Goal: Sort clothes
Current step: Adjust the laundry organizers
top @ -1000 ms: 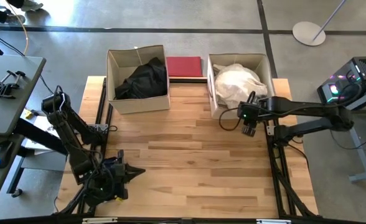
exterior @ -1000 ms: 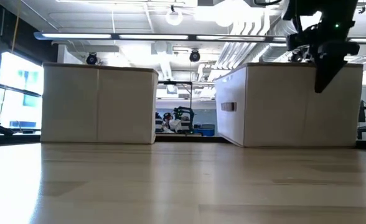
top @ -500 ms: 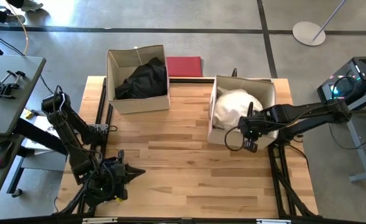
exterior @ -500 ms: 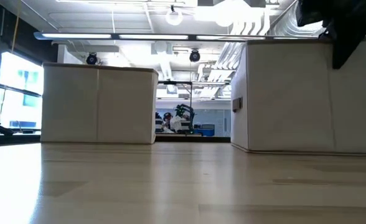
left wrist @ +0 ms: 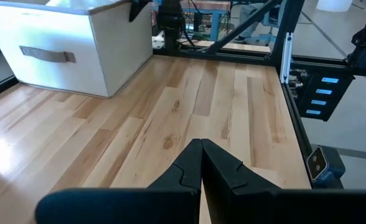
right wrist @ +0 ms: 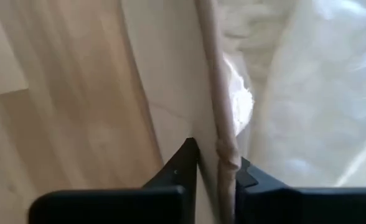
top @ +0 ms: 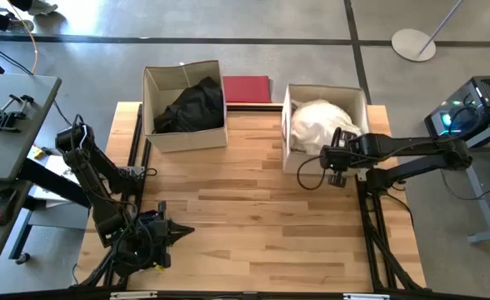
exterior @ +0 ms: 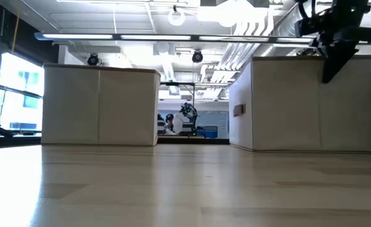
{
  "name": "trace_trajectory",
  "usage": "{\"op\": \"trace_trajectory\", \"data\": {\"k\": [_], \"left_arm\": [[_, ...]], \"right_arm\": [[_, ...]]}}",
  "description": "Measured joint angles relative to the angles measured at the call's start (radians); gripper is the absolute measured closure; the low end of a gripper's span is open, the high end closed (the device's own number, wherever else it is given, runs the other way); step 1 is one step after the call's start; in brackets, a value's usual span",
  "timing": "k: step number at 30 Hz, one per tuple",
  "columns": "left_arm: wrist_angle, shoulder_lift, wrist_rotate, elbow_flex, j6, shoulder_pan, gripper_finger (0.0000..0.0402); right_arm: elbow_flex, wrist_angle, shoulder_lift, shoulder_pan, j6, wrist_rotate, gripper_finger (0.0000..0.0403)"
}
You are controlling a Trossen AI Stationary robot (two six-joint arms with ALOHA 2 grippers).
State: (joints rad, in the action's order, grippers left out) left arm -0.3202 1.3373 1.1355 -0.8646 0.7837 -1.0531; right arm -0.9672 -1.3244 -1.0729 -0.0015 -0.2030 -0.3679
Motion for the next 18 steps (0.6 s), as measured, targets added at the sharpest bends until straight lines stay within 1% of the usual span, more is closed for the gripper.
{"op": "trace_trajectory", "data": {"k": [2,5,8,10,12,14,16,18], "left_arm": [[0.0,0.0,-0.001,0.0,0.0,0.0,0.0402],[0.001,0.0,-0.003,0.0,0.0,0.0,0.0401],[0.001,0.0,-0.003,0.0,0.0,0.0,0.0401],[0.002,0.0,0.004,0.0,0.0,0.001,0.0402],[0.002,0.0,0.059,0.0,0.024,0.006,0.0401],[0.002,-0.005,0.127,0.0,0.034,0.022,0.0401],[-0.005,-0.029,0.145,-0.005,0.011,0.06,0.0401],[-0.02,-0.077,0.142,-0.02,-0.017,0.123,0.0401]], "right_arm": [[0.0,-0.002,0.0,-0.008,-0.023,0.034,0.0364],[-0.019,-0.032,-0.002,-0.008,-0.091,0.079,0.0318],[-0.077,-0.055,0.0,-0.007,-0.166,0.153,0.027],[-0.133,-0.062,0.001,0.003,-0.225,0.186,0.0247],[-0.195,-0.053,0.003,0.026,-0.261,0.188,0.0235],[-0.245,-0.026,0.003,0.063,-0.271,0.172,0.0231],[-0.278,0.039,0.003,0.108,-0.27,0.122,0.023],[-0.282,0.141,0.003,0.164,-0.26,0.06,0.023]]}}
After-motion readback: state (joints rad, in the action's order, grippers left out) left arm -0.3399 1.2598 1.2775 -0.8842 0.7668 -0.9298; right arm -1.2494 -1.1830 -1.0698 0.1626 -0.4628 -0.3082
